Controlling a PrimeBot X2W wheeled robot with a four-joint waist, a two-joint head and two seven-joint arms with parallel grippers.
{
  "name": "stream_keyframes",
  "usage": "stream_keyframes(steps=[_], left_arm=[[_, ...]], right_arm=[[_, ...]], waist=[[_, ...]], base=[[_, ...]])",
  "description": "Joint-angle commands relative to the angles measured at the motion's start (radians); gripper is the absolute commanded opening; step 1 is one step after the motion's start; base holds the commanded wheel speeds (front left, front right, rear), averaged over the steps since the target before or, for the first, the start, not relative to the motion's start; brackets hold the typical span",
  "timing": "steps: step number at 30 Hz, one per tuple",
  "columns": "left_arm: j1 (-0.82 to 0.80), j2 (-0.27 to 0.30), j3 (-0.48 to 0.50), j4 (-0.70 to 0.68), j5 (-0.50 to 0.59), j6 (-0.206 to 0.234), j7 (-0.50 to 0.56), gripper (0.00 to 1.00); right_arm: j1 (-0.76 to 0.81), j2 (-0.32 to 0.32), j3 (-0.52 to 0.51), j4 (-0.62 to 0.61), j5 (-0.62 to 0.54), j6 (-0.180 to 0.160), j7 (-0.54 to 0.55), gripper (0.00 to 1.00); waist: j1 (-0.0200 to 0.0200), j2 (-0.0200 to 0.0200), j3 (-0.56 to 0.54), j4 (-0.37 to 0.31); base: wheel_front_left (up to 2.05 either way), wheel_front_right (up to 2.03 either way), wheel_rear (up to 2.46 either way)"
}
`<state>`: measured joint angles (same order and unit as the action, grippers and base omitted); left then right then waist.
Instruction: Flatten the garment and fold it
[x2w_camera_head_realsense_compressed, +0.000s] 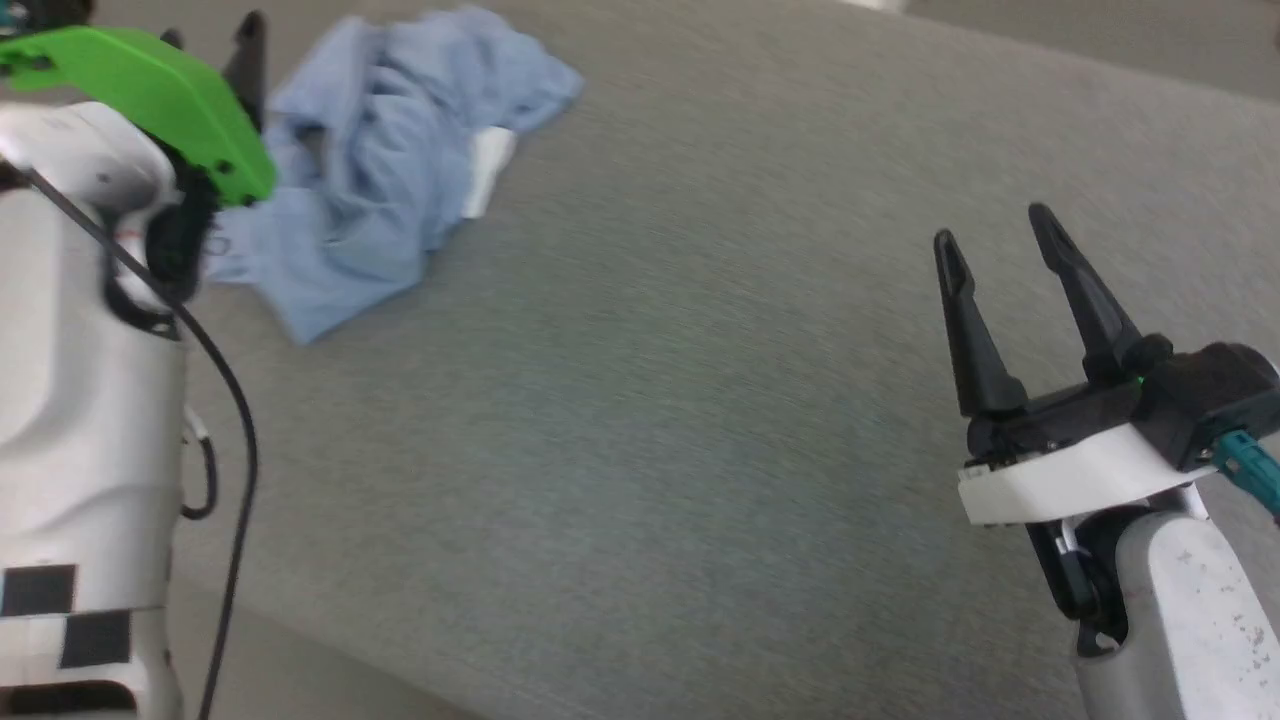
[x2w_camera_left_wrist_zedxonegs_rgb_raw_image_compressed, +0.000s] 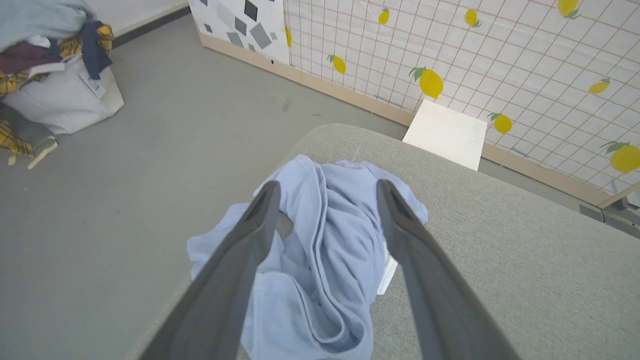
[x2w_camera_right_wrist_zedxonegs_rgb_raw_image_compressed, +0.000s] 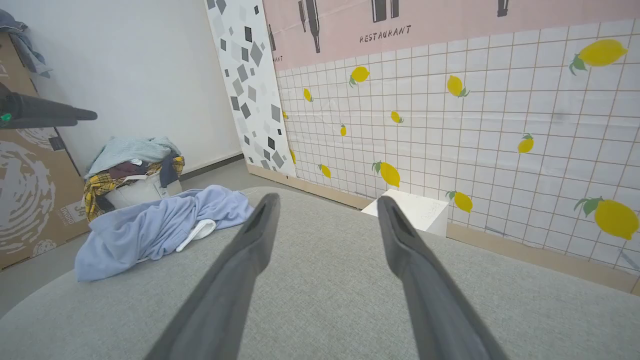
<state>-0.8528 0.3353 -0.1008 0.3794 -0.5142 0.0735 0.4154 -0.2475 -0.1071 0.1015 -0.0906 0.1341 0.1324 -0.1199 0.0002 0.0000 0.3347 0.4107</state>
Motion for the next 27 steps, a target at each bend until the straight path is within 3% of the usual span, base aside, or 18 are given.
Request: stream_keyframes(steps=[1,4,9,13,14,15,16,18,23,27], left_arm=[[-0.012,0.015,0.012,0.011,-0.022,0.022,0.055,1.00],[-0.002,0.035,0.034,0.024,-0.050,0.075,0.184,1.00],[0.098,0.020,0.053,0.043,-0.098,0.177,0.361,1.00],[0.193,0.013,0.064,0.050,-0.131,0.222,0.453,0.97],[0.211,0.020,0.061,0.048,-0.133,0.220,0.469,0.66],[0.228,0.029,0.061,0.037,-0.135,0.215,0.477,0.17],[0.238,0.039,0.062,0.026,-0.130,0.210,0.467,0.00],[0.257,0.075,0.058,0.003,-0.103,0.183,0.419,0.00],[0.255,0.193,0.049,-0.034,0.026,0.126,0.179,0.00],[0.208,0.254,0.043,-0.041,0.102,0.093,0.000,0.00]], right_arm=[[-0.021,-0.001,0.003,0.007,0.012,-0.002,-0.014,1.00],[-0.039,0.002,0.001,0.031,0.028,-0.002,-0.043,1.00],[-0.053,0.003,0.008,0.084,0.045,-0.002,-0.075,1.00],[-0.059,0.011,0.007,0.115,0.048,-0.002,-0.095,1.00],[-0.058,0.012,0.006,0.122,0.047,-0.002,-0.098,1.00],[-0.056,0.014,0.004,0.130,0.046,-0.002,-0.101,1.00],[-0.053,0.015,0.001,0.137,0.046,-0.002,-0.104,1.00],[-0.042,0.019,-0.003,0.153,0.045,-0.002,-0.108,1.00],[0.006,0.034,-0.025,0.188,0.040,-0.002,-0.115,1.00],[0.054,0.047,-0.053,0.200,0.036,-0.002,-0.116,1.00]], waist=[[-0.0002,0.0000,0.288,-0.299],[-0.0002,0.0000,0.316,-0.337],[-0.0002,0.0000,0.313,-0.364],[-0.0002,0.0000,0.260,-0.369],[-0.0002,0.0000,0.241,-0.367],[-0.0002,0.0000,0.218,-0.364],[-0.0002,0.0000,0.197,-0.361],[-0.0002,0.0000,0.143,-0.353],[-0.0002,0.0000,-0.009,-0.336],[-0.0002,0.0000,-0.107,-0.324]], base=[[0.00,0.00,0.00],[0.00,0.00,0.00],[0.00,0.00,0.00],[0.00,0.00,0.00],[0.00,0.00,0.00],[0.00,0.00,0.00],[0.00,0.00,0.00],[0.00,0.00,0.00],[0.00,0.00,0.00],[0.00,0.00,0.00]])
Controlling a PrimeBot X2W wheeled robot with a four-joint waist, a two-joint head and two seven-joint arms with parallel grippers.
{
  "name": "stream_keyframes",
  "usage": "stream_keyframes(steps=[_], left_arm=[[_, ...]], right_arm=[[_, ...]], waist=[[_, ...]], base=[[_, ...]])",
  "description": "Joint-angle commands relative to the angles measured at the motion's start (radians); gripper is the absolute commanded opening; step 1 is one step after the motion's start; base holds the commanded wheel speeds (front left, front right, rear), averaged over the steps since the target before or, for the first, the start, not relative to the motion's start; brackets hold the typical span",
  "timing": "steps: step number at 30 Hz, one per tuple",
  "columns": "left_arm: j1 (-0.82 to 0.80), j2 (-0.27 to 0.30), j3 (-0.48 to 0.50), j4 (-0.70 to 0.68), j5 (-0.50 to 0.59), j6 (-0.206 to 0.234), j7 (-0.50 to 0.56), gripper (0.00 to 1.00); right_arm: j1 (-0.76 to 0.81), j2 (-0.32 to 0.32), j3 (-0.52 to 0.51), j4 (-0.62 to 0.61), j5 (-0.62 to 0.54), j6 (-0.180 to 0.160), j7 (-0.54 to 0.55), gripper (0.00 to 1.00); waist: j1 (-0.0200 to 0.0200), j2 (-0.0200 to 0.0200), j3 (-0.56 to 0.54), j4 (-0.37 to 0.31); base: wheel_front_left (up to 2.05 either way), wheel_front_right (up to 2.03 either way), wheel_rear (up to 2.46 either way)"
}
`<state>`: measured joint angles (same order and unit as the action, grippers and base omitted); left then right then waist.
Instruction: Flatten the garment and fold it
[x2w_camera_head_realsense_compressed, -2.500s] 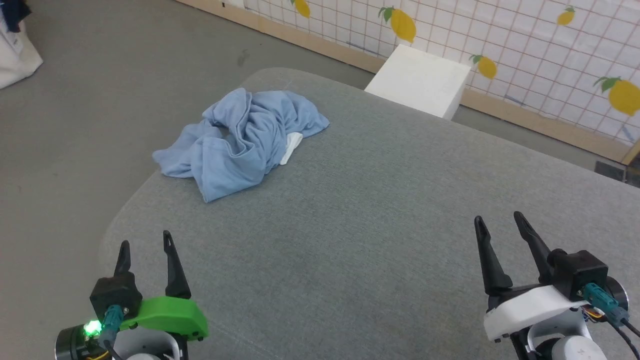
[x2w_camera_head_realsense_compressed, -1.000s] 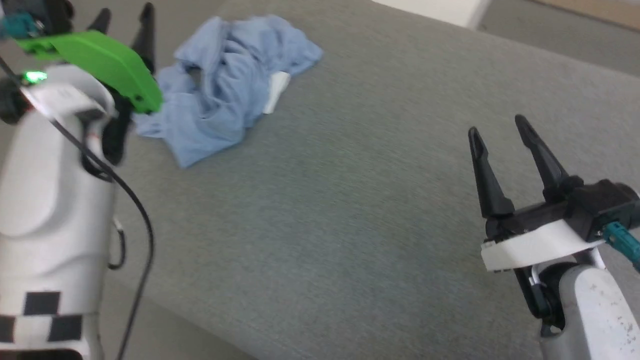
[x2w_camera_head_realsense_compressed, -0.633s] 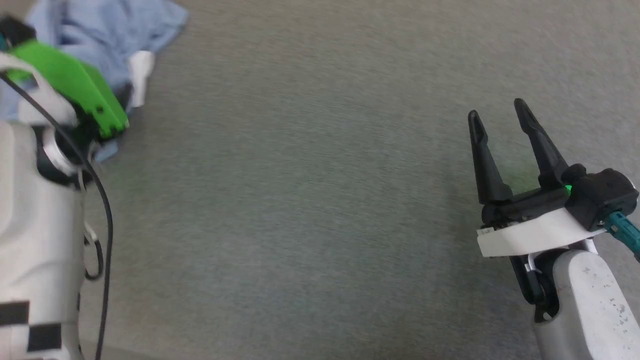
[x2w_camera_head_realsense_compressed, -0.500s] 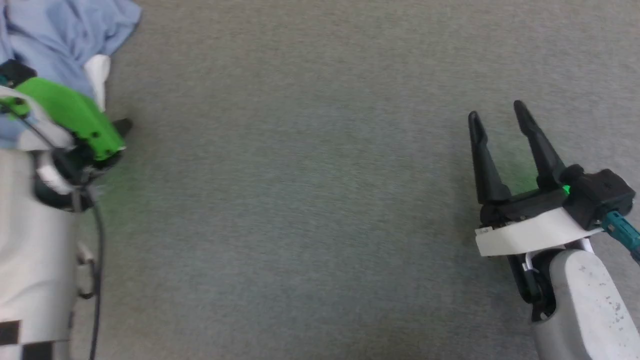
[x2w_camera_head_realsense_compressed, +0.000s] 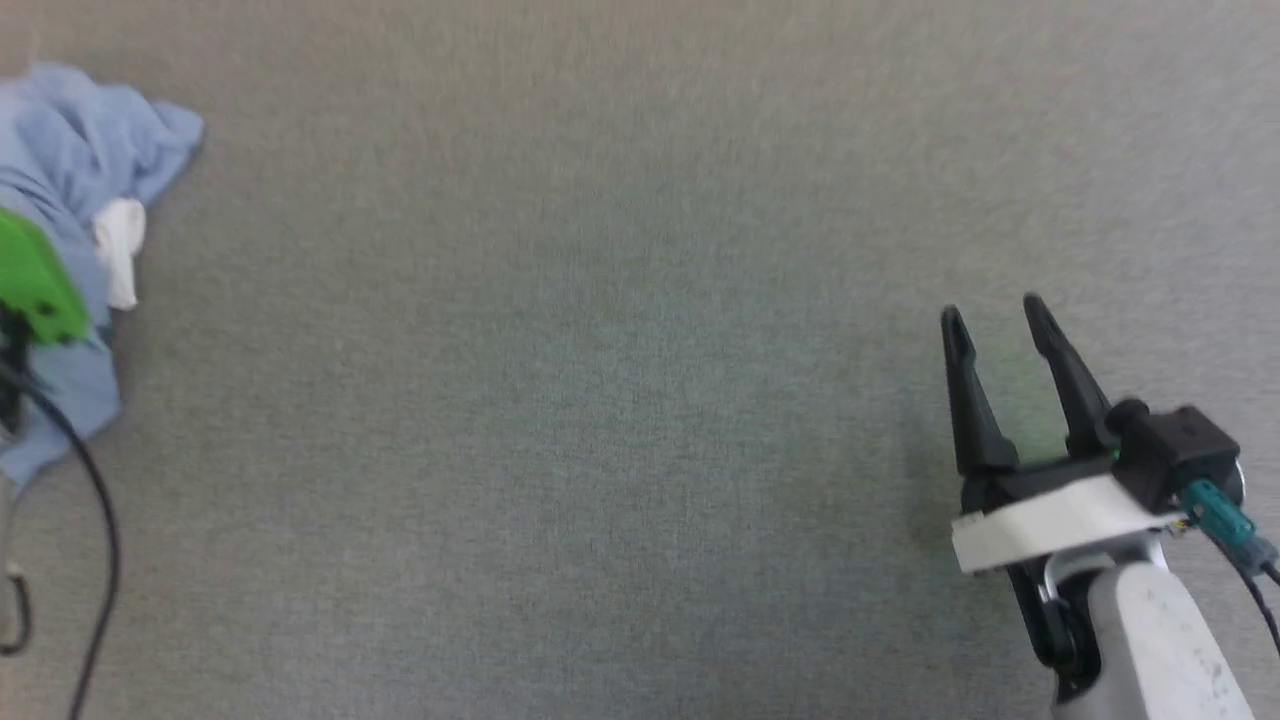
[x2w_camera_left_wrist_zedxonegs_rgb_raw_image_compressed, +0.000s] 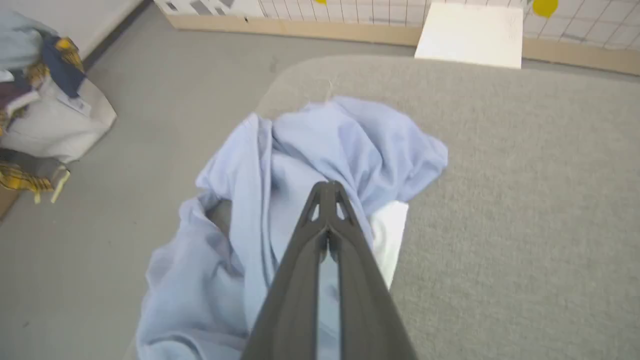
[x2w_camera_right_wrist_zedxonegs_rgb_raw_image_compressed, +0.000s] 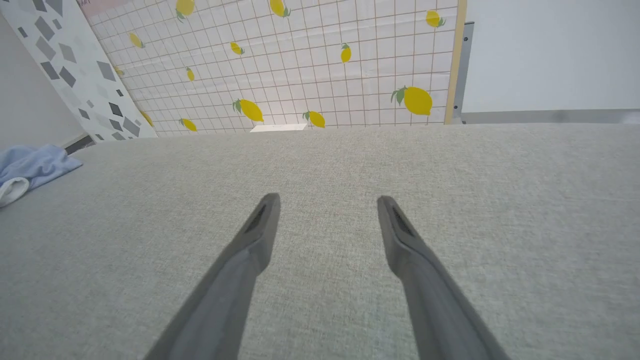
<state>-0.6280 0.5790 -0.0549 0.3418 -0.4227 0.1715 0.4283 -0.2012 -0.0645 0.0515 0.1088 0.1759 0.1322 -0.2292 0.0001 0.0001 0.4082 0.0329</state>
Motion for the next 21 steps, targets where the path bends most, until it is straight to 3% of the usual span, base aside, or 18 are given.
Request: stream_keyframes(steps=[1,4,10,15,19,21], left_arm=[[-0.031,0.018,-0.007,-0.004,0.025,-0.012,-0.053,0.00],[-0.089,0.028,-0.032,-0.017,0.063,-0.046,-0.165,0.00],[-0.223,-0.028,-0.118,-0.090,0.109,-0.099,-0.286,0.00],[-0.323,-0.107,-0.200,-0.151,0.130,-0.125,-0.299,0.00],[-0.343,-0.157,-0.226,-0.152,0.105,-0.114,-0.223,0.00],[-0.336,-0.152,-0.229,-0.143,0.105,-0.105,-0.194,0.55]], right_arm=[[0.019,0.006,-0.009,0.003,-0.007,-0.002,-0.007,1.00],[0.058,0.011,-0.029,0.006,-0.009,-0.002,-0.002,1.00],[0.103,0.014,-0.058,-0.004,0.001,-0.002,0.007,1.00],[0.114,0.014,-0.059,-0.016,0.020,-0.002,0.013,1.00],[0.125,0.014,-0.062,-0.016,0.030,-0.002,0.015,1.00],[0.131,0.014,-0.063,-0.017,0.032,-0.002,0.016,1.00]], waist=[[-0.0001,-0.0001,-0.202,0.057],[-0.0001,-0.0001,-0.258,0.066],[-0.0001,-0.0001,-0.325,0.058],[-0.0001,-0.0001,-0.353,0.011],[-0.0001,-0.0001,-0.355,-0.028],[-0.0001,-0.0001,-0.349,-0.040]], base=[[0.00,0.00,0.00],[0.00,0.00,0.00],[0.00,0.00,0.00],[0.00,0.00,0.00],[0.00,0.00,0.00],[0.00,0.00,0.00]])
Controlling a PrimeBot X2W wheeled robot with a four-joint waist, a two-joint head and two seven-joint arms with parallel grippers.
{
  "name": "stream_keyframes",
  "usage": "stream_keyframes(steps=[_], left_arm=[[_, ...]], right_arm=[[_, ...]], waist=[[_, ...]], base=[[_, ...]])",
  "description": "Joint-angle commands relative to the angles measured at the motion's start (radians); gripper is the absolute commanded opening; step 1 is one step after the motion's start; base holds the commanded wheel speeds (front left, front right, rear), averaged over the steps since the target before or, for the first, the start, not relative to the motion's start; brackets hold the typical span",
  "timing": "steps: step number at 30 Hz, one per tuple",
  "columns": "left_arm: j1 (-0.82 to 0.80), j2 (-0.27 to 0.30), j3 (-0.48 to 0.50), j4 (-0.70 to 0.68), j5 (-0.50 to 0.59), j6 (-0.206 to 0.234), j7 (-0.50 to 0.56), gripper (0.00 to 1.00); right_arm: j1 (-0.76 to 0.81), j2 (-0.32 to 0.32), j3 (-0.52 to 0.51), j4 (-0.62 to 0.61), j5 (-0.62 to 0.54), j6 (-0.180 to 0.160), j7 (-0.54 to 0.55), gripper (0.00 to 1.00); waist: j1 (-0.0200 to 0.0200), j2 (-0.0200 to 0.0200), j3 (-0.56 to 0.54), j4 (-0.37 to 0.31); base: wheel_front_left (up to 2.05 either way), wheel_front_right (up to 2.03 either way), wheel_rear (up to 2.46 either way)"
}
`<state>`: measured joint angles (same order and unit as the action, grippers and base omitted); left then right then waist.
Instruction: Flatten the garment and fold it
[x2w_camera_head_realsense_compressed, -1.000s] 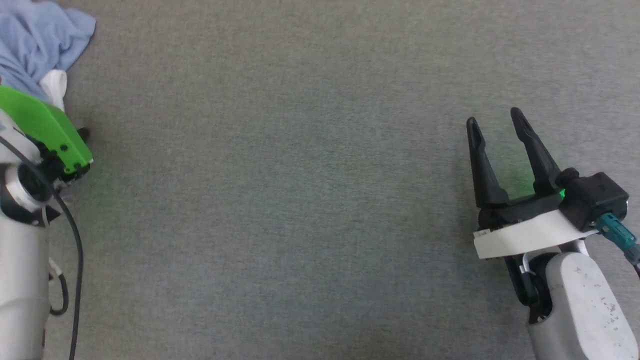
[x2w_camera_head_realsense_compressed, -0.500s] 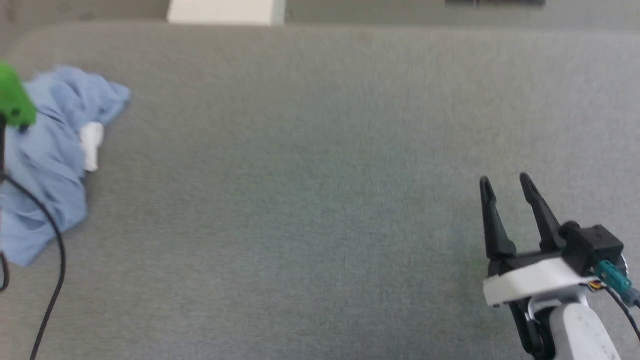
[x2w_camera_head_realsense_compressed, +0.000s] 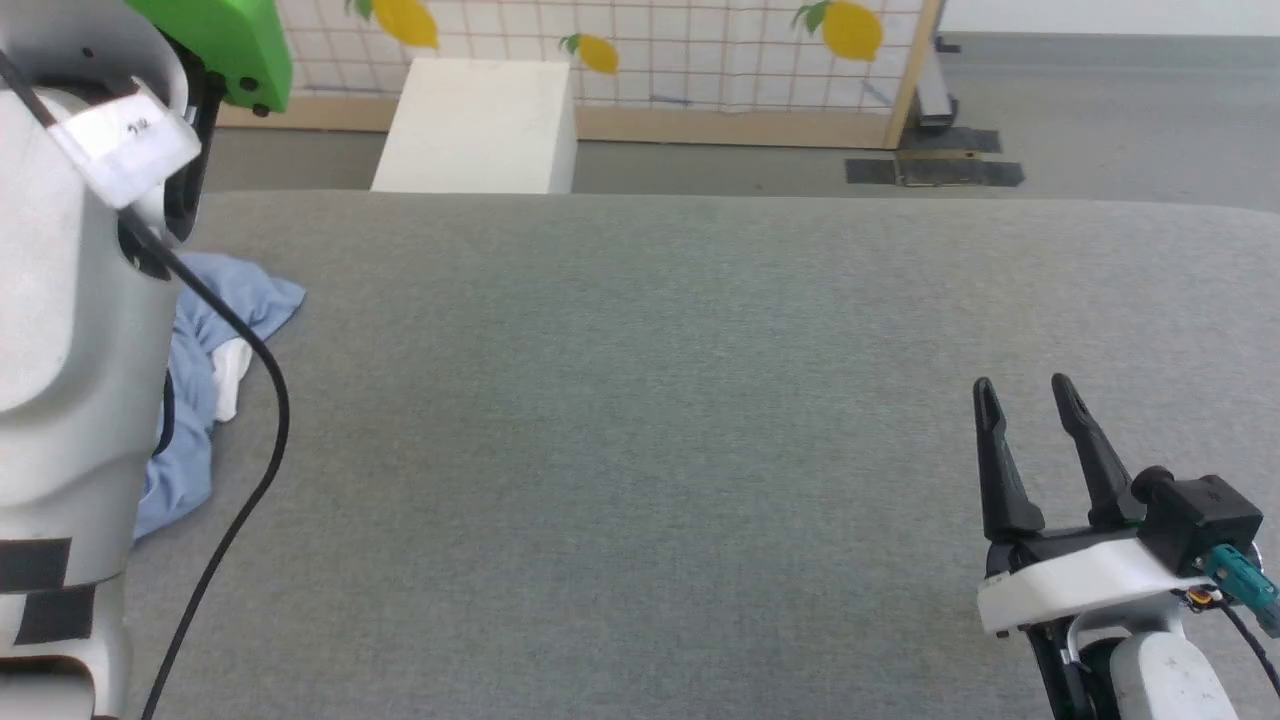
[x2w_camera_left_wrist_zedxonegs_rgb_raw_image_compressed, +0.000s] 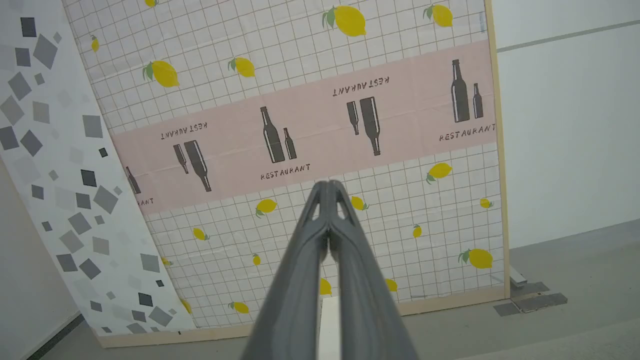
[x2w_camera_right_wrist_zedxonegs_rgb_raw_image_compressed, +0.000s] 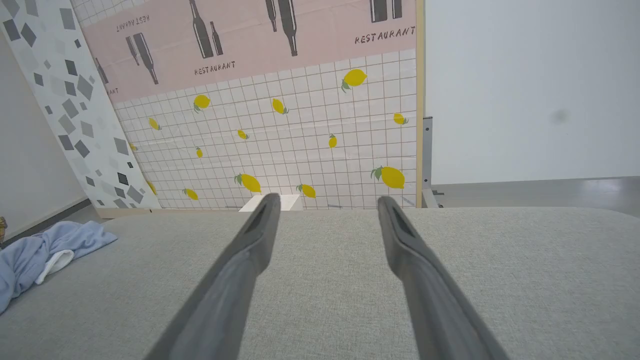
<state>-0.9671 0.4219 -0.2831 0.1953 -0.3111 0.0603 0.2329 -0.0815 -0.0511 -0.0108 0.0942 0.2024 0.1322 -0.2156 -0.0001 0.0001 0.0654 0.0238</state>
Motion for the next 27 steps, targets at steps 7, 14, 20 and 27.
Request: stream_keyframes(steps=[7,14,20,27], left_arm=[[0.120,0.082,0.050,0.020,-0.021,0.071,0.094,1.00],[0.208,0.080,0.116,0.024,-0.103,0.117,0.161,1.00],[0.253,0.005,0.133,0.073,-0.172,0.157,0.192,1.00],[0.283,-0.007,0.162,0.185,-0.139,0.276,0.161,1.00]], right_arm=[[0.036,0.001,-0.043,-0.035,-0.013,-0.002,0.012,1.00],[-0.019,0.001,-0.020,-0.115,-0.054,-0.002,0.052,1.00],[-0.089,-0.031,0.017,-0.195,-0.073,-0.002,0.104,1.00],[-0.127,-0.090,0.042,-0.246,-0.063,-0.002,0.142,1.00]], waist=[[0.0001,-0.0001,0.062,0.040],[0.0001,-0.0001,0.204,0.162],[0.0001,-0.0001,0.375,0.230],[0.0001,-0.0001,0.505,0.233]], base=[[0.00,0.00,0.00],[0.00,0.00,0.00],[0.00,0.00,0.00],[0.00,0.00,0.00]])
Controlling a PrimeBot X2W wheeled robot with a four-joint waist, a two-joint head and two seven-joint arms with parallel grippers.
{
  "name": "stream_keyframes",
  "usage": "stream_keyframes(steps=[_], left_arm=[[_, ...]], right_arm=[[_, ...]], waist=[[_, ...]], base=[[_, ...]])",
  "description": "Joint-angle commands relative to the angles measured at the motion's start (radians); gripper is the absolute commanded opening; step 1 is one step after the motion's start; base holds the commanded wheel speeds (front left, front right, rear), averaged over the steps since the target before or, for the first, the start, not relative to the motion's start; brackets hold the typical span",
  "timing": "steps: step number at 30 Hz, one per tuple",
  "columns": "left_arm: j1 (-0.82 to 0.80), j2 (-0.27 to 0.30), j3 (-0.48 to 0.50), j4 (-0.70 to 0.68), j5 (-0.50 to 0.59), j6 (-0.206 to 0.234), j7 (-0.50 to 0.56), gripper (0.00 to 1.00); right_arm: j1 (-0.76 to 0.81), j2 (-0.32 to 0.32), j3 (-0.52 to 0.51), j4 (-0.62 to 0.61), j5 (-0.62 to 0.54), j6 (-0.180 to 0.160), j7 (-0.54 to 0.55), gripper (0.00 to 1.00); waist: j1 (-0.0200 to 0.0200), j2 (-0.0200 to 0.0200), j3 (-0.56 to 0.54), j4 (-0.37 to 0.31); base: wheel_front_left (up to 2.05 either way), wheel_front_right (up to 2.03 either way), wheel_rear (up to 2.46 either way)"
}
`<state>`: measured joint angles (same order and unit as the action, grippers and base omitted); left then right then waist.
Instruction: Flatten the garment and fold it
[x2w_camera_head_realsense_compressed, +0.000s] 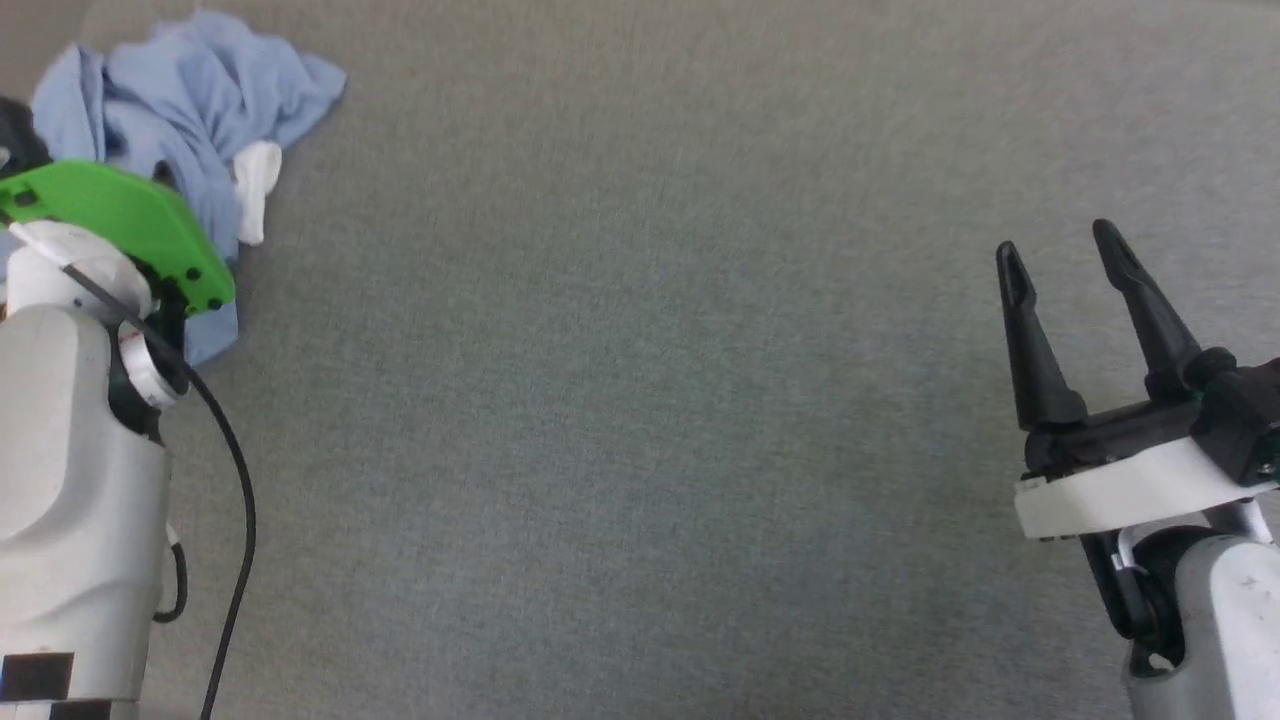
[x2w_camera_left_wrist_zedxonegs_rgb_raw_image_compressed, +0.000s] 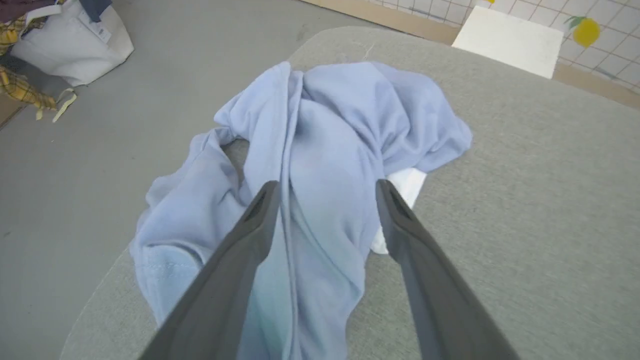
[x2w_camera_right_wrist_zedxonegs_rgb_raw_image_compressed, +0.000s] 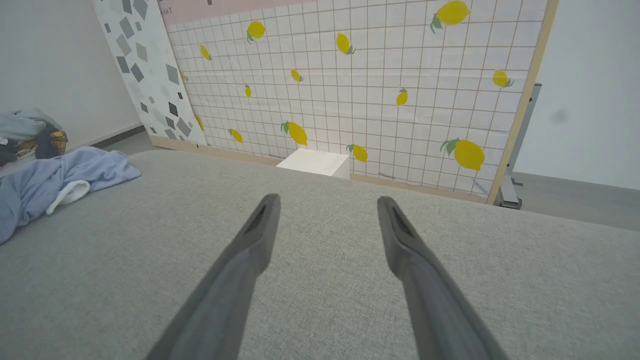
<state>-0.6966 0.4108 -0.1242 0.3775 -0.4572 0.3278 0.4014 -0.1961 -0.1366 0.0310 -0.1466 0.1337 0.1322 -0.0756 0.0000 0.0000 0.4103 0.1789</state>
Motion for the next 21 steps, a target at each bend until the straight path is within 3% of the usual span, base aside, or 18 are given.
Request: stream_keyframes(steps=[1,6,12,14,16,21], left_arm=[[0.018,0.008,0.008,0.015,0.013,0.025,-0.011,1.00],[0.037,-0.011,0.045,0.050,-0.025,0.061,0.003,1.00],[0.085,-0.043,0.042,0.058,-0.078,0.095,0.154,1.00],[0.097,-0.048,0.040,0.042,-0.095,0.097,0.194,0.00],[0.111,-0.038,0.035,0.020,-0.096,0.093,0.210,0.00],[0.118,0.029,0.060,-0.058,-0.043,0.085,0.078,0.00]], right_arm=[[-0.014,-0.012,-0.002,-0.010,0.008,-0.002,0.006,1.00],[-0.018,-0.038,-0.015,-0.029,0.015,-0.002,0.017,1.00],[-0.027,-0.047,-0.018,-0.038,0.022,-0.002,0.019,1.00],[-0.032,-0.044,-0.017,-0.034,0.023,-0.002,0.018,1.00],[-0.033,-0.039,-0.014,-0.026,0.023,-0.002,0.014,1.00],[-0.026,-0.015,-0.002,0.020,0.032,-0.002,-0.013,1.00]], waist=[[0.0000,0.0000,0.174,0.076],[0.0000,0.0000,0.220,0.069],[0.0000,0.0000,0.237,0.062],[0.0000,0.0000,0.232,0.061],[0.0000,0.0000,0.218,0.061],[0.0000,0.0000,0.130,0.055]], base=[[0.00,0.00,0.00],[0.00,0.00,0.00],[0.00,0.00,0.00],[0.00,0.00,0.00],[0.00,0.00,0.00],[0.00,0.00,0.00]])
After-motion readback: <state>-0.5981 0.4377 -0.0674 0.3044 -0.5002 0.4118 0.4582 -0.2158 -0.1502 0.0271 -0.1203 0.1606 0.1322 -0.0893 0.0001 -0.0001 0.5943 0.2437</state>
